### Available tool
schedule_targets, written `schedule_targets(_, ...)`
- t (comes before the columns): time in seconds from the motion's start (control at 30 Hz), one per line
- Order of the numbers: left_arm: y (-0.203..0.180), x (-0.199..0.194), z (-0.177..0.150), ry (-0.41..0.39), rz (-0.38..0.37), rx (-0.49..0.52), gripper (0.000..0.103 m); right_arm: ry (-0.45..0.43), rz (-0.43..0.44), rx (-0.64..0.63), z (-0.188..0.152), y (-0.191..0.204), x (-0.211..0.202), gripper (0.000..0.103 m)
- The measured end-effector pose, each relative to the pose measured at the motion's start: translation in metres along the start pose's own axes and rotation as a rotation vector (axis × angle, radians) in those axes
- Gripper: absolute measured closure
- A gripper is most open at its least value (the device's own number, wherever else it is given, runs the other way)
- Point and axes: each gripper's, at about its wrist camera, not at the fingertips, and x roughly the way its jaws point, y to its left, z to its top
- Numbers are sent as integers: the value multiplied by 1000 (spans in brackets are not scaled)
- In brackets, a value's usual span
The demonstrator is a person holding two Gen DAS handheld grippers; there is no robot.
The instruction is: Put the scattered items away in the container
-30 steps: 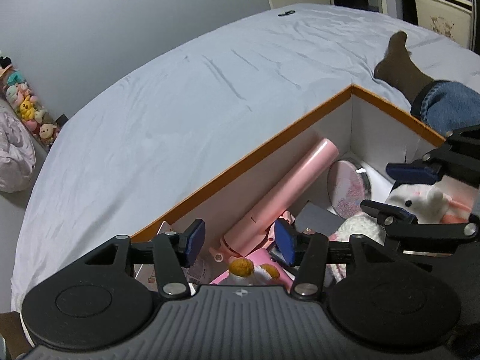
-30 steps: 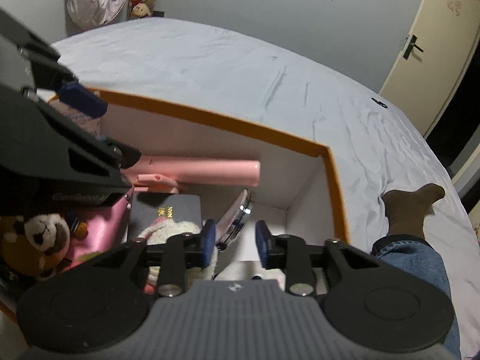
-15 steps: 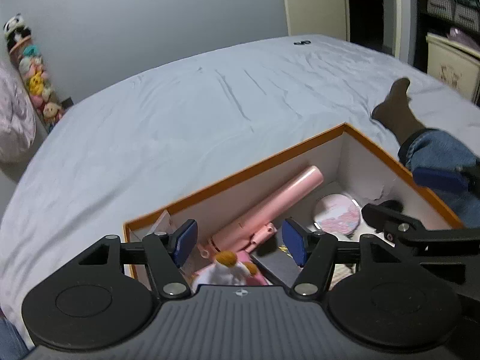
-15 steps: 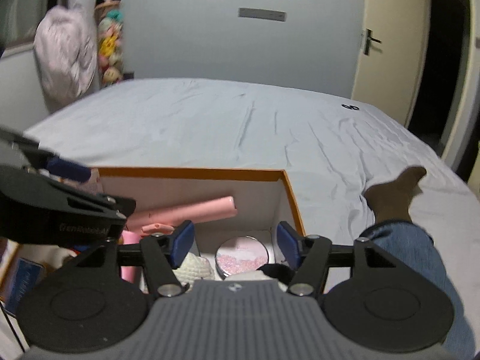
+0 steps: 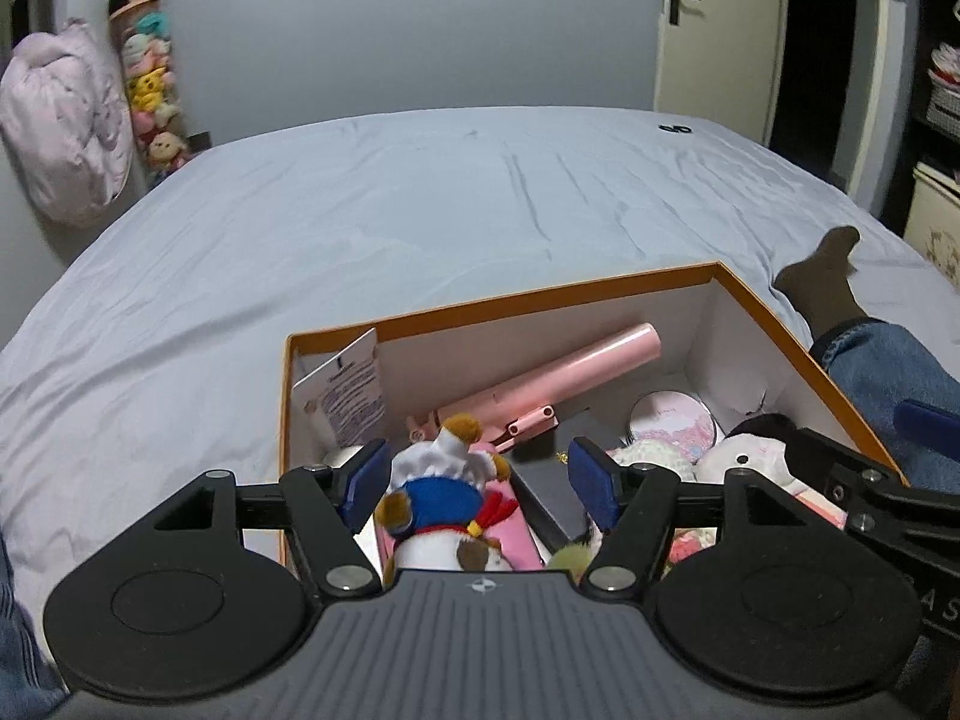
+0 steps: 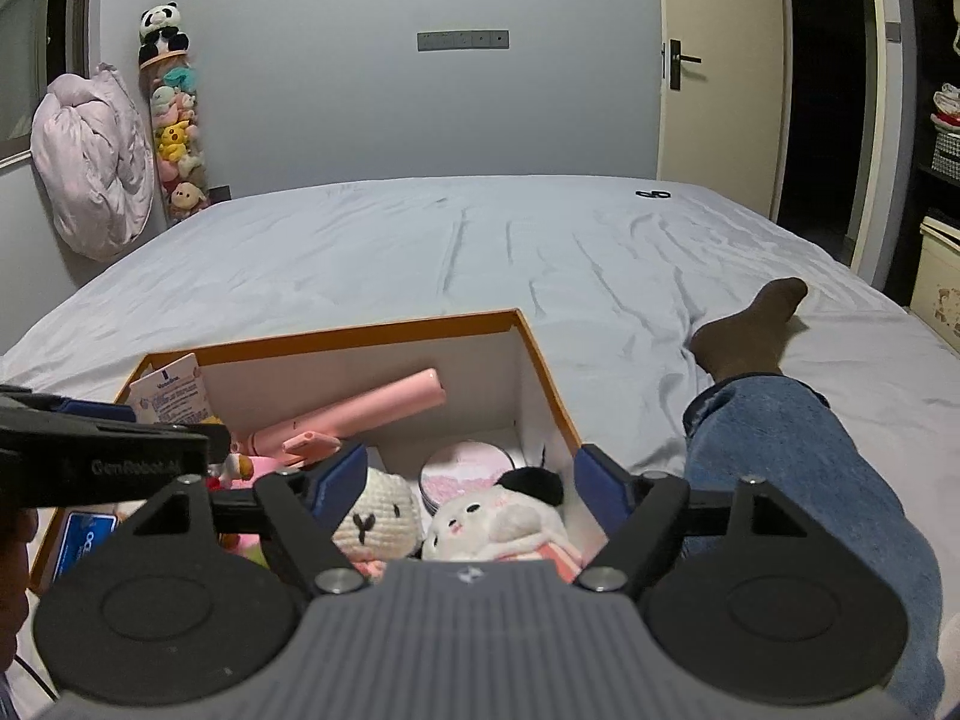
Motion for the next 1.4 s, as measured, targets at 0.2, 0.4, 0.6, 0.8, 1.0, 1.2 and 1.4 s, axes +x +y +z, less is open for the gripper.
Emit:
schedule_targets(0.2,-6,-9,-13,-31,27,6,22,12,49,-13,-9,-5,-5,20)
schedule_targets(0.4,-16,-5,-23,-5,14,-17,22,29,84,-10,-10,-12,0,20)
schedule_targets(0.6,-25,0,-31,-11,51,6,18,47,104,3,-17,-17,8,17)
schedule_targets(0.8,-33,6,-33,-2,104,44,14,69,102,15,-21,-19,15,17)
schedule_targets(1.0,-37,13,-34,30,153,94,14,72,80,4,-24,-17,19,17)
schedule_targets(1.2,-41,18,-37,52,196,144,14,76,65,-10,-25,-14,22,17)
schedule_targets(1.4,-40,20,-36,62,204,148,14,76,60,-15,-26,-13,22,17)
